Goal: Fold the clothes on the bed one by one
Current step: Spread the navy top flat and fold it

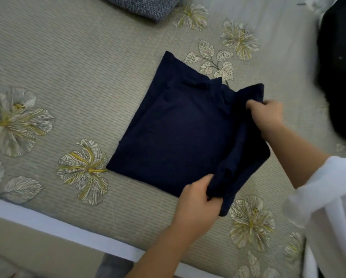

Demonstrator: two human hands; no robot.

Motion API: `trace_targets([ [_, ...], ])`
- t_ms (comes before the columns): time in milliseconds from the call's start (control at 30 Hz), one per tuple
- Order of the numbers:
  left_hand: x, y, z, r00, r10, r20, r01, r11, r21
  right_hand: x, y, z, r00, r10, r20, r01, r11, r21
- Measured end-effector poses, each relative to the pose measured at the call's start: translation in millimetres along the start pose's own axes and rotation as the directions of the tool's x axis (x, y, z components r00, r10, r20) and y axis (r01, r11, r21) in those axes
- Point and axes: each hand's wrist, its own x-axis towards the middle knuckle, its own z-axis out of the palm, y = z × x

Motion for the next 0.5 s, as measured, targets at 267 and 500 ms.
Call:
trace_targets([
  [267,-7.6,17.7,-91.2,0.843,-0.065,-0.534,-0.173,0.907,-0.383,-26.8,-104.0,53.1,0.965,-0.125,0.229,0.04,0.938,0.345],
  [500,-18.5,-29.1,-122.4,0.685,-0.56,-0.466,0.28,0.793,-0.541,-43.9,-68.4,85.0,0.946,-0.235,0.223,0.233,0.972,0.036],
])
